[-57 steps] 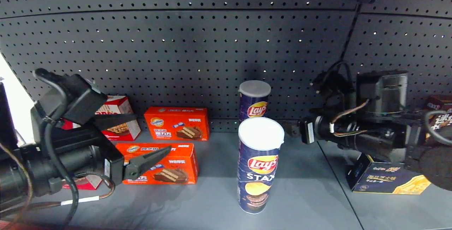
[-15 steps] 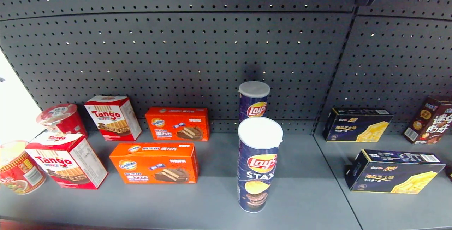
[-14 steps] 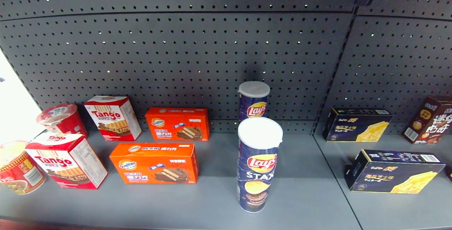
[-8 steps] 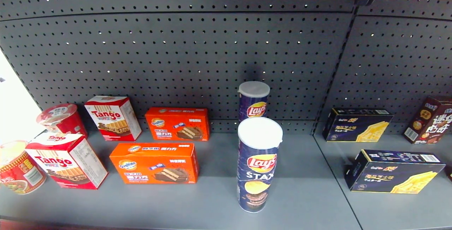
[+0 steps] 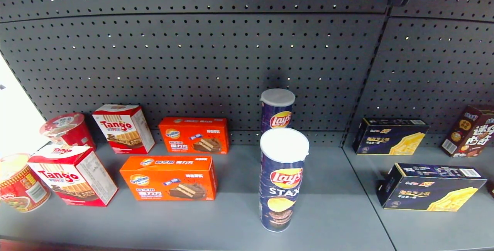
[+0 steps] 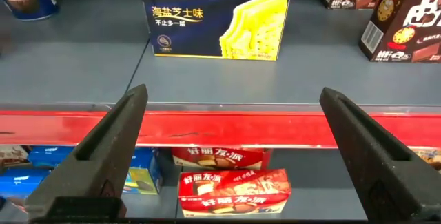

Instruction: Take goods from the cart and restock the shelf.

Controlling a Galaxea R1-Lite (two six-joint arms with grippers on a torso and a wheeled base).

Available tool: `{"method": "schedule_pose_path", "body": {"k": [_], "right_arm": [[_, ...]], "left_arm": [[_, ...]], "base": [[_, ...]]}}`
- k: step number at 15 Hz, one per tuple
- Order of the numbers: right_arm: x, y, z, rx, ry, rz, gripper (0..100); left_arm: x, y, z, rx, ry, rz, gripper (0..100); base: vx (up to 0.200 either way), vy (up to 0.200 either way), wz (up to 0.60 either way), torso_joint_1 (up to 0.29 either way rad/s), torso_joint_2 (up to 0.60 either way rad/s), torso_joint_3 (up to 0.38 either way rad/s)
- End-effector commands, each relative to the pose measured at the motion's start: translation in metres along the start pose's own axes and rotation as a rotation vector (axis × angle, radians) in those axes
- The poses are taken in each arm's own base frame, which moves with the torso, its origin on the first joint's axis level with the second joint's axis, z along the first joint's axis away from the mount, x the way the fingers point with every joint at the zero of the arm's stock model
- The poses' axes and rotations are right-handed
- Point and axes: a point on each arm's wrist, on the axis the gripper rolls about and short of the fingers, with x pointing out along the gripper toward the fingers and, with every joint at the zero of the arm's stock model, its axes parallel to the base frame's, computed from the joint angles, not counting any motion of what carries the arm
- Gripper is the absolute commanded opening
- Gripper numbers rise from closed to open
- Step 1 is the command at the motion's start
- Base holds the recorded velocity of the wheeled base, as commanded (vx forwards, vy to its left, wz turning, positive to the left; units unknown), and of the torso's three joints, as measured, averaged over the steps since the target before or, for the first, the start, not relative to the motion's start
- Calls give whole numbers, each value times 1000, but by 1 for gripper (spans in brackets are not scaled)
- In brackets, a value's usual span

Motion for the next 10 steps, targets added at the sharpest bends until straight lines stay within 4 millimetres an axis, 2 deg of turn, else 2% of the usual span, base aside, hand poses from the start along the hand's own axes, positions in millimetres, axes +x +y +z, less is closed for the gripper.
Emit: {"method": "schedule_pose_path", "body": {"k": [1, 2, 10], "right_arm": [[0, 0, 0, -1, 0, 1, 100], [0, 0, 0, -1, 0, 1, 100], [0, 0, 0, -1, 0, 1, 100]], "left_arm": [[0, 0, 0, 4, 3, 0, 100], [0, 0, 0, 11, 0, 0, 100], [0, 0, 0, 5, 0, -1, 100]], "base": [[0, 0, 0, 0, 0, 0], [0, -200, 0, 2, 7, 2], [0, 0, 0, 0, 0, 0]]}}
